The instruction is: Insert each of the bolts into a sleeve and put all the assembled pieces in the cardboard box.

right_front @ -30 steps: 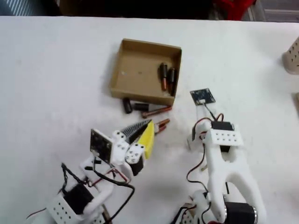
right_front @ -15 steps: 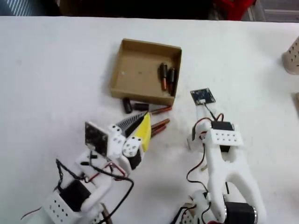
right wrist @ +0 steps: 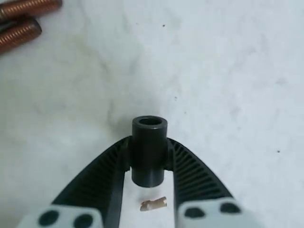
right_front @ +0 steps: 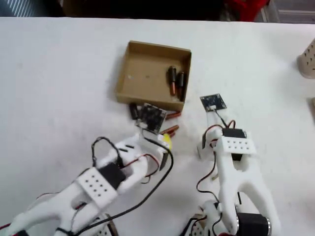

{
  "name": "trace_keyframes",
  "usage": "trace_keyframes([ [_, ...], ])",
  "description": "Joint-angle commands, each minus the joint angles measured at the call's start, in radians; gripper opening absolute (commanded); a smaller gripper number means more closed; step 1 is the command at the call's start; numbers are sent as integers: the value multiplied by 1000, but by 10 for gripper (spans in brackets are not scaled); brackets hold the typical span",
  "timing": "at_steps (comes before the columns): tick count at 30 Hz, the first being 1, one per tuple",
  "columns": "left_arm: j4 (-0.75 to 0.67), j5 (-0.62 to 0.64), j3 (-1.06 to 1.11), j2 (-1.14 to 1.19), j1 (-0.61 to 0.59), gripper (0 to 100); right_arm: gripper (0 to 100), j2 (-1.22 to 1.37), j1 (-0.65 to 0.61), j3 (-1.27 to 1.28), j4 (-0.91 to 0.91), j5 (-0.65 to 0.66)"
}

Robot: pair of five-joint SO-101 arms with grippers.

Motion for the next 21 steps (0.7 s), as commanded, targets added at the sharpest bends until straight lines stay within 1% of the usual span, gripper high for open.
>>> trace_keyframes([
  [1, -75, 51, -44, 176, 8, 24, 18, -33, 13, -6, -8, 2],
  [6, -265, 52, -20, 378, -4, 24, 18, -33, 13, -6, -8, 5],
  [9, -321, 54, -51, 478, -33, 24, 18, -33, 13, -6, -8, 5],
  [14, -313, 55, -103, 578, -41, 24, 18, -33, 13, -6, -8, 5],
  [18, -216, 52, -127, 585, -47, 24, 18, -33, 13, -6, -8, 6],
  [21, -157, 51, -129, 585, -91, 24, 18, -33, 13, -6, -8, 6],
])
